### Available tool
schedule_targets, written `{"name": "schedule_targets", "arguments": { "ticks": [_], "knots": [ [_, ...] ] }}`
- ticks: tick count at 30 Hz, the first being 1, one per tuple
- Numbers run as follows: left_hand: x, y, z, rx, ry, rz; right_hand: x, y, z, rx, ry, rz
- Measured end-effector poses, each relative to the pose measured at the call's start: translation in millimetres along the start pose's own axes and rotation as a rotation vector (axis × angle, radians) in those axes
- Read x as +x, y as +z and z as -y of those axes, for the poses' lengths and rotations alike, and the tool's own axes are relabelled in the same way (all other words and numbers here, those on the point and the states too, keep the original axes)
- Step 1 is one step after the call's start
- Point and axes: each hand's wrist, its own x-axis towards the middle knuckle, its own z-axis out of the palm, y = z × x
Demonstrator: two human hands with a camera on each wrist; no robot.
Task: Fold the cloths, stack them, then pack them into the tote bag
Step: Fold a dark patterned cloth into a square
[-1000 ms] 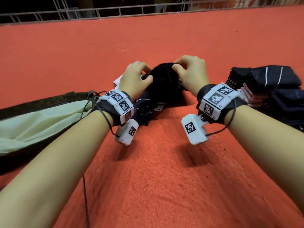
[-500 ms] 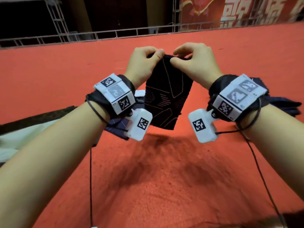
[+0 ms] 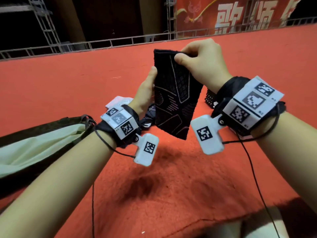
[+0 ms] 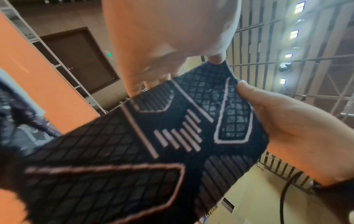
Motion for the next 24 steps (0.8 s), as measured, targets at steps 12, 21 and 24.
{"name": "schedule_targets", "arguments": {
  "ticks": [12, 21, 24],
  "knots": [
    [-29.5, -15.6, 77.0, -0.018, -0.39, 0.209, 5.0, -7.9, -33.4, 0.218, 0.177, -0.139],
    [-47.7, -22.3, 106.5, -0.268, -0.422, 0.251, -7.5, -2.4, -67.6, 0.389, 0.381, -0.063],
    [-45.2, -24.0, 111.1, -0.339, -0.418, 0.155, -16.2, 0.9, -79.2, 0.39, 0.435, -0.057]
  ]
}}
